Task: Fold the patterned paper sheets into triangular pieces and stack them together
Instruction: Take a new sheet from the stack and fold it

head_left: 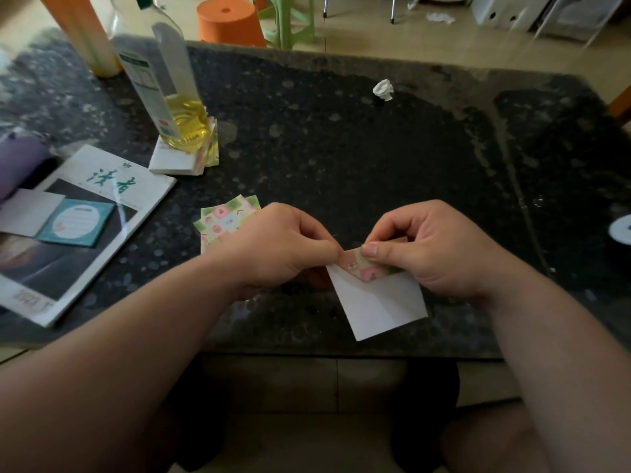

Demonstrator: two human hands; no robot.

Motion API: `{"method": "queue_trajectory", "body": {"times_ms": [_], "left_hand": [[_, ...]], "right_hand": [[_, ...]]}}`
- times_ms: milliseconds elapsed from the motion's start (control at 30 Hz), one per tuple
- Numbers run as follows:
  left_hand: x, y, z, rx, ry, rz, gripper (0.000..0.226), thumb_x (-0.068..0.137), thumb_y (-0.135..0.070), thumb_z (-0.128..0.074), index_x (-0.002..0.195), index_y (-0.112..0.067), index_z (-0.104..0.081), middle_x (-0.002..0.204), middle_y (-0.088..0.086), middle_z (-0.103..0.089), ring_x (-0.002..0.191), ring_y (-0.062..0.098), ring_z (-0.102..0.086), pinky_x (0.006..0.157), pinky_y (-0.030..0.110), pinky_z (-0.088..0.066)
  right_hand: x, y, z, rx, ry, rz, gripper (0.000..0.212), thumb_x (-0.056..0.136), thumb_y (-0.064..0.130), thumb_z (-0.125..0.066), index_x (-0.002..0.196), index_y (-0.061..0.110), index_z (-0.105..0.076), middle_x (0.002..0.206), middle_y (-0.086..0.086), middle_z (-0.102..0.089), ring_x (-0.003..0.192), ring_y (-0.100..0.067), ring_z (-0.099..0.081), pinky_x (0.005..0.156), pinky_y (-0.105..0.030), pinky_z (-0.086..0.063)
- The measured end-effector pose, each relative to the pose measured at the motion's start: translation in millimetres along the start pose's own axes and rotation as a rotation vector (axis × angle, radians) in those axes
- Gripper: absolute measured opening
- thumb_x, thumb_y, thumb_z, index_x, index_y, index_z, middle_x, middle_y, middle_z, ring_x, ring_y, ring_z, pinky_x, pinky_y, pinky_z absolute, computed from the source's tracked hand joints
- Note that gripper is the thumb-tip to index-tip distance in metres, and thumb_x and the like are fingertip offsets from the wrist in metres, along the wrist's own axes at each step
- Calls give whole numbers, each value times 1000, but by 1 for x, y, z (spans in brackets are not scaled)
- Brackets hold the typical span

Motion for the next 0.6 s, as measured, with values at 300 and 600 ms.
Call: {"method": "queue_trajectory", "body": {"times_ms": [300, 600], "left_hand": [[7, 19, 35, -41, -241, -46, 11, 91, 4, -66, 88, -1, -75, 80, 13, -77, 80, 31, -76, 72, 32, -64], [0, 12, 2, 271, -22, -419, 35, 87, -18, -80, 107, -47, -74, 107, -16, -74, 104, 10, -71, 94, 42, -58]], "right_hand": [[-3, -22, 32, 269, -218, -54, 18, 92, 9, -72, 76, 15, -76, 79, -1, -77, 78, -11, -73, 74, -31, -61], [3, -12, 9, 251, -77, -116, 12, 91, 20, -75, 80, 20, -78, 84, 0, -78, 83, -15, -75, 78, -38, -60]]}}
Point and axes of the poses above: each hand's wrist, its own x-axis towards the middle knuckle, its own z-axis out of the back of the hand, y = z × x, the point moved 1 cm from there along x, towards the middle knuckle
